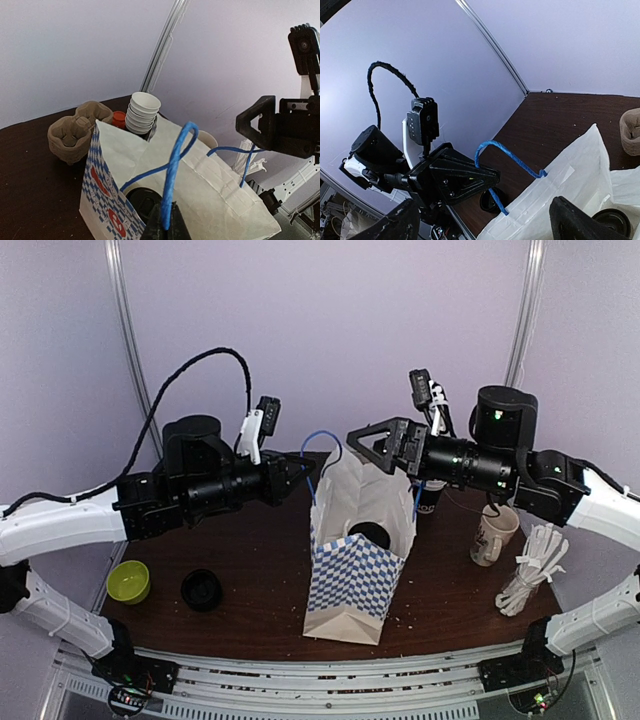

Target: Pack the takeout coffee

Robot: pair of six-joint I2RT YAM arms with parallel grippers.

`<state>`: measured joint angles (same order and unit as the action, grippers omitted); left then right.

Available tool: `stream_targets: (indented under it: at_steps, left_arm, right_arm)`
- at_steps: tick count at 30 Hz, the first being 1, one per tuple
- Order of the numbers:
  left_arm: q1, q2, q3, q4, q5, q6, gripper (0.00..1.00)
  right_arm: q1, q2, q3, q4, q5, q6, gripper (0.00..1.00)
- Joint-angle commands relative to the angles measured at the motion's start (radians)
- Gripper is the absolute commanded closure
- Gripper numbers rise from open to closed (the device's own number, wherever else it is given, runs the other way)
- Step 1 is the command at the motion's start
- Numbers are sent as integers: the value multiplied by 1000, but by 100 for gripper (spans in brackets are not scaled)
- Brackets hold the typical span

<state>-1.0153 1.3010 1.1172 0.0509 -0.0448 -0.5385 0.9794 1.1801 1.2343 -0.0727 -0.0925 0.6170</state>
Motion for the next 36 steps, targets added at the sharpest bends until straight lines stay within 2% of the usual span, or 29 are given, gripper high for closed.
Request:
stream_targets:
  at_steps: [1, 4, 11, 20, 36]
  left_arm:
    - [3, -45, -34, 61, -26, 18, 100]
    - [3, -51, -55, 75, -22, 12, 100]
    - [3, -44, -87, 90, -3, -7, 100]
    - [3, -12, -92, 91, 16, -14, 100]
    - [2, 12, -95, 89, 13, -15, 100]
  right_arm:
    - [-9, -11, -24, 49, 60, 18, 5]
    - [-27, -41, -99, 129, 61, 23, 5]
    - [-63, -98, -227, 349, -54, 93, 5]
    - [-66, -119, -213, 547, -201, 197, 5]
    - [-74, -131, -241, 798, -310, 301, 5]
